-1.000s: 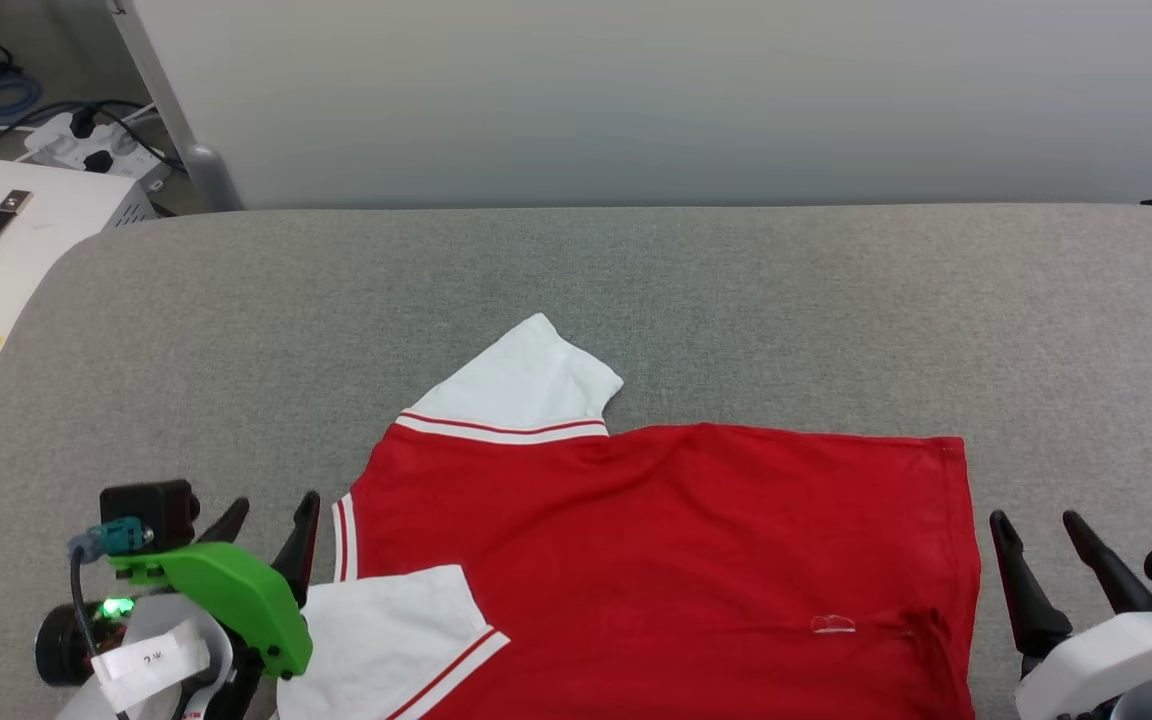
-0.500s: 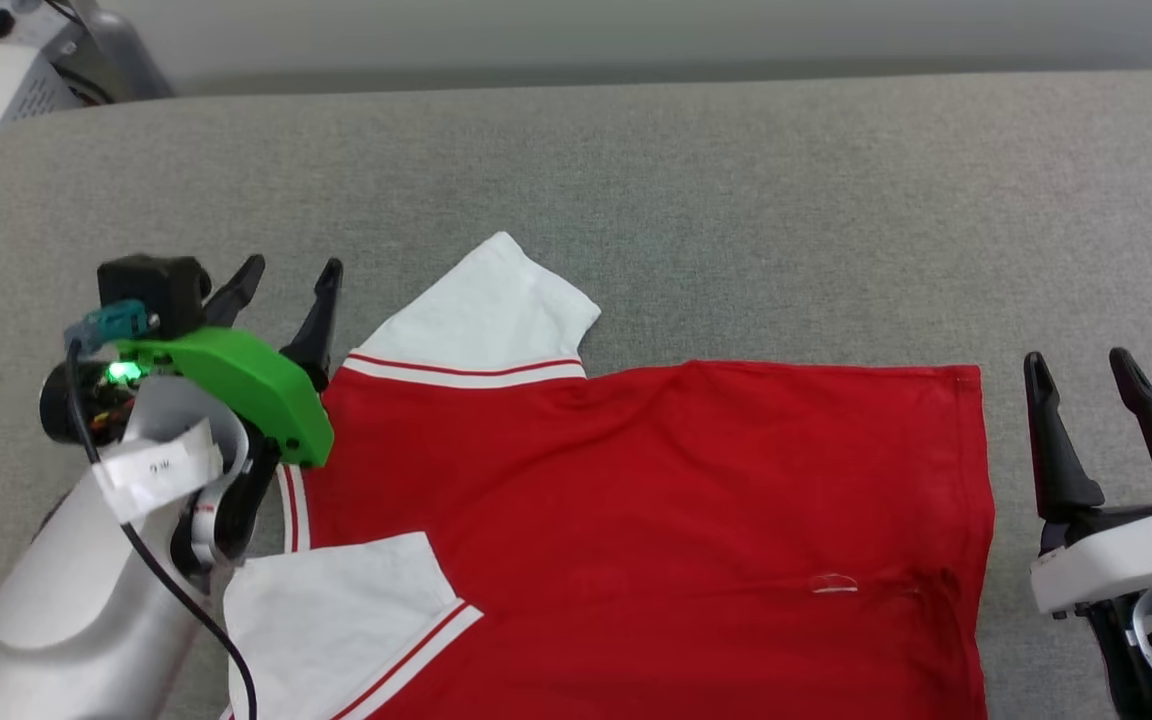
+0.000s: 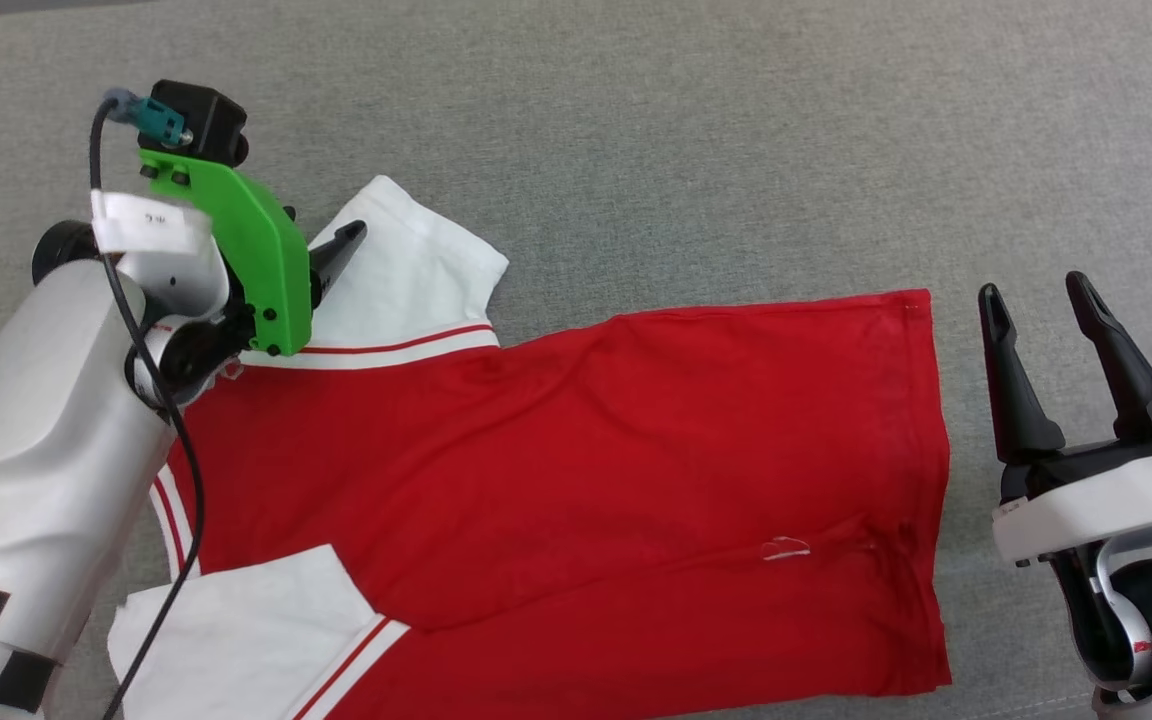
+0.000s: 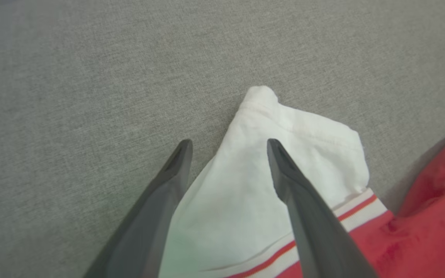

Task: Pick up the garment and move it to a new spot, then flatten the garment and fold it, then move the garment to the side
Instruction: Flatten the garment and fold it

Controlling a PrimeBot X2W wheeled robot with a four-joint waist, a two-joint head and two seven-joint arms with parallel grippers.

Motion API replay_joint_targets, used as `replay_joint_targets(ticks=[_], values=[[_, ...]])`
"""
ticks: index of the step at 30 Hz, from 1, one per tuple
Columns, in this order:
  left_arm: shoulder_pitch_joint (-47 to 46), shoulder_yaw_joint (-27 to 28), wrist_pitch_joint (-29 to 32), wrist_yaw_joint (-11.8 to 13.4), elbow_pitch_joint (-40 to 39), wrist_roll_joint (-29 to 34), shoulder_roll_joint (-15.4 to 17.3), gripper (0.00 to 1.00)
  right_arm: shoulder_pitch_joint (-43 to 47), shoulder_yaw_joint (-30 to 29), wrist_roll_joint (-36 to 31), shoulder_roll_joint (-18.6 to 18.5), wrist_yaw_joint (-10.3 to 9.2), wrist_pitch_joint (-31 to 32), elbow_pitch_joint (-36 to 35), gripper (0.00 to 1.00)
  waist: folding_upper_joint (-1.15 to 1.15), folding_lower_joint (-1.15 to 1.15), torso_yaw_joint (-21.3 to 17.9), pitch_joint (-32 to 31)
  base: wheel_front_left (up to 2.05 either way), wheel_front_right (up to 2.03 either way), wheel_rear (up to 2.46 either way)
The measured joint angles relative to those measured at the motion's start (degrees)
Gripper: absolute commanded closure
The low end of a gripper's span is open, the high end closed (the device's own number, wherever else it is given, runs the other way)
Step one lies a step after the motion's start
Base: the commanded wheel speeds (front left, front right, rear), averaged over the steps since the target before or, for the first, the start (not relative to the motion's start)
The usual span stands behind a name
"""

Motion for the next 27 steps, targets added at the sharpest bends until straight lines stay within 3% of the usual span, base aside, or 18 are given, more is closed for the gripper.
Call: replay_joint_targets(ticks=[12,13,14,15,16,22,27], values=[[-8.7,-6.4,17.6,-0.9,5.2,-3.2,3.3,0.00,-2.2,1.5,3.0,0.7,0.01,-2.4,4.2,0.00,0.00,0.00,-4.8,4.5,0.00,0.00,0.00],[-9.2,-6.3,19.4,-0.9,5.7,-4.5,3.2,0.07,-2.2,1.5,3.2,0.7,0.01,-2.5,4.5,0.00,0.00,-0.01,-5.1,4.7,0.00,0.00,0.00],[-9.8,-6.0,21.0,-0.7,6.2,-5.7,3.2,0.59,-2.3,1.4,3.4,0.7,0.01,-2.6,4.8,0.00,0.00,-0.01,-5.4,5.0,0.00,0.00,0.00],[-10.2,-6.0,22.1,-0.6,6.3,-6.0,3.3,0.91,-2.3,1.3,3.6,0.7,0.00,-2.7,5.1,0.00,0.00,-0.01,-5.5,5.2,0.00,0.00,0.00],[-10.5,-5.9,23.1,-0.4,6.3,-6.2,3.3,1.00,-2.4,1.2,3.9,0.7,0.00,-2.8,5.3,0.00,0.00,-0.01,-5.7,5.4,0.00,0.00,0.00],[-10.3,-5.9,21.0,0.3,6.4,-6.1,3.1,1.00,-3.3,1.1,6.6,0.2,0.01,-1.2,6.4,0.00,0.00,-0.01,-5.3,5.7,0.00,0.00,0.00],[-8.9,-5.9,15.5,1.7,6.3,-5.0,1.9,1.00,-4.9,2.0,11.1,-3.0,0.01,5.8,9.7,0.00,0.00,0.00,-4.1,4.5,0.00,0.00,0.00]])
